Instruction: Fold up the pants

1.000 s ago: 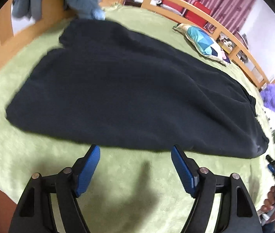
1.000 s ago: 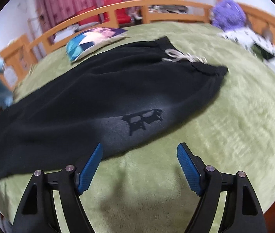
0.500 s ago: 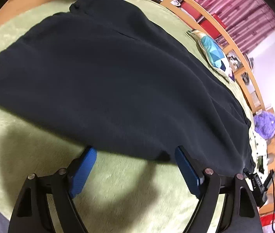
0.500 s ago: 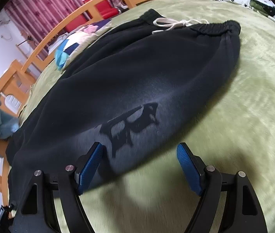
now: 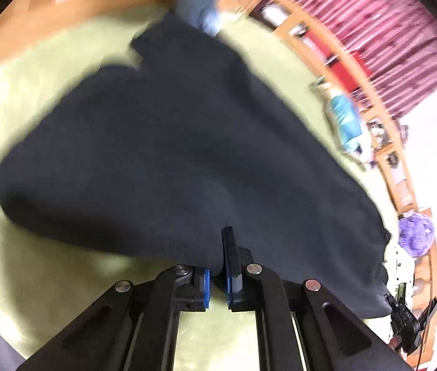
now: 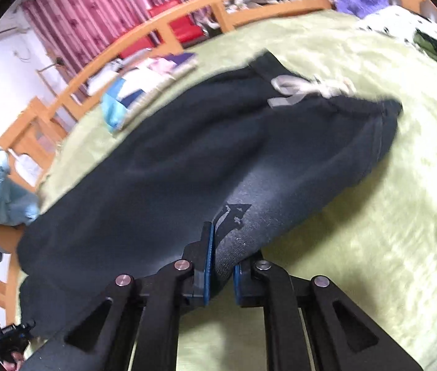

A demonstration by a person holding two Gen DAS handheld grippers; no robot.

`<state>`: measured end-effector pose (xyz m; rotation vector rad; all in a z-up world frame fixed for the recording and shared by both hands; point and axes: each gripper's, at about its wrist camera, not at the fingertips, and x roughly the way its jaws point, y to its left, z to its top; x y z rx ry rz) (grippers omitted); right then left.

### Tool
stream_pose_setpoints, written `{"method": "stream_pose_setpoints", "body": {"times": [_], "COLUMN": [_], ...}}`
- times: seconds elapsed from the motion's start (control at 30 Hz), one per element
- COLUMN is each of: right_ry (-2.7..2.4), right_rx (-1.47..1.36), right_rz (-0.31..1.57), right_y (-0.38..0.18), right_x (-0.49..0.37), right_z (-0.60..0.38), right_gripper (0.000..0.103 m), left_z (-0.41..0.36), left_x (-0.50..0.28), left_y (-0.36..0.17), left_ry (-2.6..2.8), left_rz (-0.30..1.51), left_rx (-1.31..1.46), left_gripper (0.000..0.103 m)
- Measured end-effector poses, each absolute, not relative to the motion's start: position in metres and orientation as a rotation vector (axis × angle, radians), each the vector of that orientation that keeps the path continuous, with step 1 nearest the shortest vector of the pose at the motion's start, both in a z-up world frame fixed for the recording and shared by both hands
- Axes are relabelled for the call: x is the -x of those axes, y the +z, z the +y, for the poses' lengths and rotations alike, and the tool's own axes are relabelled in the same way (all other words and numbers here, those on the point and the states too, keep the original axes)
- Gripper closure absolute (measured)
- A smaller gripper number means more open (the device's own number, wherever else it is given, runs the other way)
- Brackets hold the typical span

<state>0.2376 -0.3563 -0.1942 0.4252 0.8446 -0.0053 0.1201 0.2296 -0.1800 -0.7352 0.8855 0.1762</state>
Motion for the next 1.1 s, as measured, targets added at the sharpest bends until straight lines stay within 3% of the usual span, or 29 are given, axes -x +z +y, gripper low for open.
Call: {"method": "stream_pose_setpoints", "body": {"times": [0.2,0.43,0.67,0.93,0.97,1.0,1.07,1.1], "right_ry": [0.054,0.086,0.081,0.051,0.060,0.072,0.096,0.093], "right_rx": [-0.350,-0.301,-0.277,-0.295,-0.308,-0.323,-0.326,-0.319], "right_rz": [0.781,0.726,0.735,0.814,0.816,0.820,0.820,0.812], "right_y": [-0.134,-0.091,-0.093,-0.162,-0.167,-0.171,-0.173,-0.173], "right_x": [-0.268,-0.328,-0.432,-0.509,-0.510,-0.510,-0.502,-0.496], "right_z": [-0.336,-0.323,-0.308,-0.285,-0.287,-0.288,-0.291,-0.292], "right_gripper": [0.093,0.094,0.094,0.094,0.087,0.073,0.053,0.051], "left_z": [0.229,0.237,0.229,0.223,0.220,0.216,0.208,0.204], "left_x": [-0.164,-0.246,-0.357,-0.416,-0.417,-0.415,-0.408,-0.400], "left_y": [-0.106,-0.067,-0.086,-0.128,-0.131,-0.133,-0.132,-0.129], "left_ry": [0.130,0.157,0.214,0.279,0.288,0.283,0.265,0.254], "left_rz": [0.775,0.721,0.783,0.901,0.916,0.923,0.914,0.903], "left_rx": [0.583,0.471,0.407,0.387,0.370,0.343,0.305,0.291], "left_gripper": [0.095,0.095,0.095,0.091,0.089,0.084,0.066,0.052]}}
